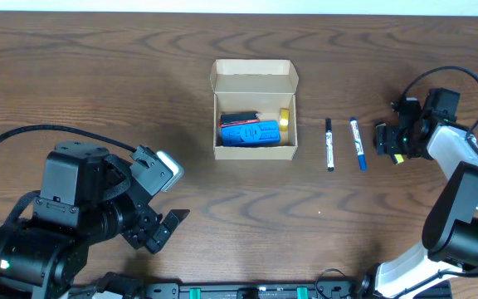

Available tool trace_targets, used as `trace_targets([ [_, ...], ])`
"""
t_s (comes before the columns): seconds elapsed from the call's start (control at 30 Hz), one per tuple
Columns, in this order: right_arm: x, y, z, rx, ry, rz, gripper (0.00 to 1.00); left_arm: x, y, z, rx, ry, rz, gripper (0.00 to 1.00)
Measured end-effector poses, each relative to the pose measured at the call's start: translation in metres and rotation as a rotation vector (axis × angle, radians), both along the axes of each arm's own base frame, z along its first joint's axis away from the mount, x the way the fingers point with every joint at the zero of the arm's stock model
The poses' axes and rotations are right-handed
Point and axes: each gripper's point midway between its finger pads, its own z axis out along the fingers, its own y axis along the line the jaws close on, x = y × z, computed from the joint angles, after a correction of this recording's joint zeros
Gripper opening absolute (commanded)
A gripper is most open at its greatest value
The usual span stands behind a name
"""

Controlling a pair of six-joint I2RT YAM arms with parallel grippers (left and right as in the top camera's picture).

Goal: Pack container
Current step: 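Move the right gripper to the yellow highlighter and grasp it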

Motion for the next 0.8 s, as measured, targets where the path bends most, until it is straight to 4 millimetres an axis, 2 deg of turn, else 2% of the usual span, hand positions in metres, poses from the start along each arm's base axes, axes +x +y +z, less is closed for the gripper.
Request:
trace_targets([
  [0.33,-0.0020,-0.0022,-0.0053,-0.011,0.017,-0.001,0.56,0.0000,0.0000,0.0000,0.000,0.000,0.000,0.95],
  [0.63,-0.0031,-0.0028,-0.0069,-0.015,0.024,-0.002,0.50,0.0000,0.0000,0.0000,0.000,0.000,0.000,0.95],
  [0.8,-0.0039,-0.0029,-0.0090,-0.015,0.031,-0.002,0.39,0.0000,0.0000,0.0000,0.000,0.000,0.000,0.95],
])
